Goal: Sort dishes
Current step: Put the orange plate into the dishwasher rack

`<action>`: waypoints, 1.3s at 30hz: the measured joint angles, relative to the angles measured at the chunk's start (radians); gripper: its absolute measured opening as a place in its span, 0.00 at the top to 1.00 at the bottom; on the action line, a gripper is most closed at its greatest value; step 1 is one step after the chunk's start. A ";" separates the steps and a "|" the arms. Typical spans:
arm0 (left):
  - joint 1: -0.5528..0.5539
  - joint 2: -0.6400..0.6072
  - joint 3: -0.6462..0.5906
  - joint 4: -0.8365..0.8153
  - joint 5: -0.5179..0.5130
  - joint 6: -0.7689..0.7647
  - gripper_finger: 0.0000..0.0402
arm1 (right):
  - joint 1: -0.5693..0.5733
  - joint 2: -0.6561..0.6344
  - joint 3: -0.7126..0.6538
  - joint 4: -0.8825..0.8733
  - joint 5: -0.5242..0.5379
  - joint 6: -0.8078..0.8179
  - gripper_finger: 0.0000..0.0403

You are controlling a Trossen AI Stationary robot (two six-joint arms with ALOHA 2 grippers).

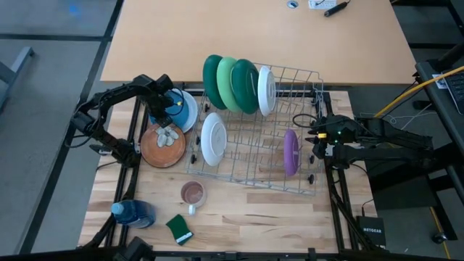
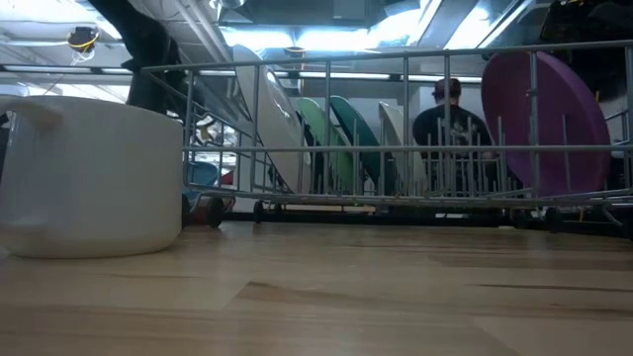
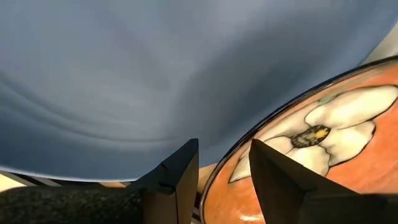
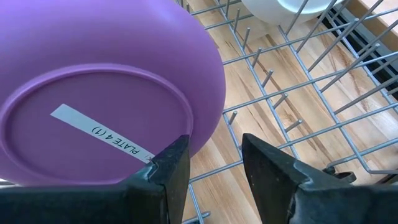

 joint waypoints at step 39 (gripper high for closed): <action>0.035 -0.004 -0.111 0.001 0.179 0.164 0.97 | 0.000 0.000 0.000 0.001 0.000 0.000 0.62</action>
